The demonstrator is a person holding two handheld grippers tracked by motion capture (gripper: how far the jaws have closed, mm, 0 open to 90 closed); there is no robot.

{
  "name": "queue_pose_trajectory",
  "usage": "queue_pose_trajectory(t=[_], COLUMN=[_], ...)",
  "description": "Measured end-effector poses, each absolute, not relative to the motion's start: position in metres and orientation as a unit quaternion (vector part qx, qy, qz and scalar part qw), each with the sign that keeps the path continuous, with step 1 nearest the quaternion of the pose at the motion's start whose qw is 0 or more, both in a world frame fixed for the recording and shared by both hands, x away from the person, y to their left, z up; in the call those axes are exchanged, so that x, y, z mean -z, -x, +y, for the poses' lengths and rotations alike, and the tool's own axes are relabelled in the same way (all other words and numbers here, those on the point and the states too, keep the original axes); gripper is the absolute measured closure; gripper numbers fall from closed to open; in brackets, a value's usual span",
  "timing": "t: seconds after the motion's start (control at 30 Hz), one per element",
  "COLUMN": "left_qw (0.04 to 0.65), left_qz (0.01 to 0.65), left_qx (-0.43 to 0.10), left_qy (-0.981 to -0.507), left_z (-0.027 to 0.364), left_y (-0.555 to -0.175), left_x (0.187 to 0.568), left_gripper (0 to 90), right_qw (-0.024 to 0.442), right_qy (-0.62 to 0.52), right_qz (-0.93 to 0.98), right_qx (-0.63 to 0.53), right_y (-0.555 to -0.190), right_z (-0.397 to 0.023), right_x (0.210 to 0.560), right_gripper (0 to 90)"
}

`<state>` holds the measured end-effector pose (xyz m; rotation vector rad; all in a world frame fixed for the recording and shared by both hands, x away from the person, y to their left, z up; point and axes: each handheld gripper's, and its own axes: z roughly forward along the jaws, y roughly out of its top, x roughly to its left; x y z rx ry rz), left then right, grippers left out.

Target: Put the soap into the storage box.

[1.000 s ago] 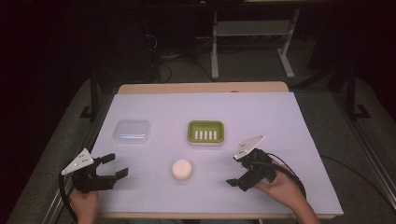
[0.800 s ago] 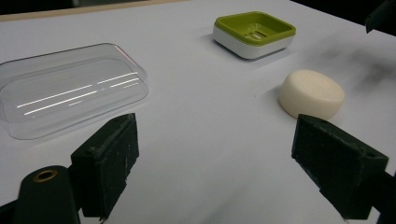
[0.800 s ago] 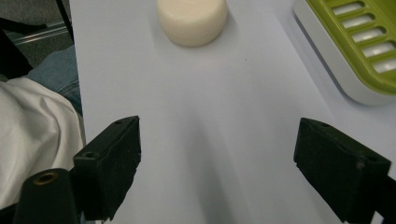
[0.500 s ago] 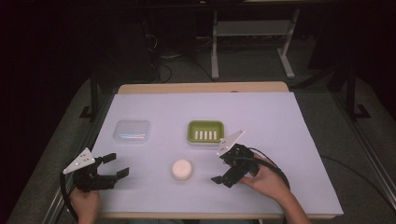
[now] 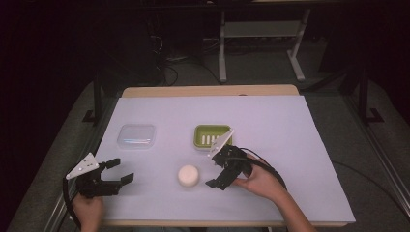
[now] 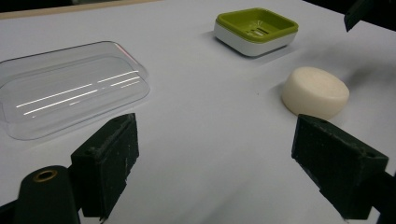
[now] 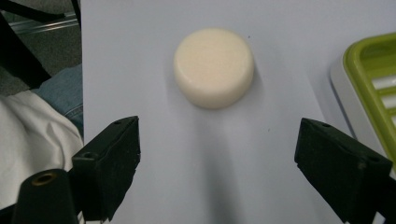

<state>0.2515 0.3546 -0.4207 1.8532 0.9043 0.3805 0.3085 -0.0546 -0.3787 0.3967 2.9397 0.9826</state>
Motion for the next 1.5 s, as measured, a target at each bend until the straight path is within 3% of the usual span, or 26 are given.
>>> queue_pose_trajectory(t=[0.87,1.5], left_qw=[0.499,0.501], left_qz=[0.368,0.367], left_qx=[-0.157,-0.156], left_qy=[-0.769,-0.768], left_z=[0.354,0.354], left_y=[-0.251,-0.251], left_x=[0.419,0.419], left_gripper=[14.5,14.5], right_qw=[0.006,-0.012], right_qy=[-0.095,-0.108], right_qz=[0.95,0.962], right_qx=[-0.296,-0.252], right_y=[-0.323,-0.329], right_z=[-0.002,0.021], right_x=[0.368,0.396], right_gripper=[13.7,13.7])
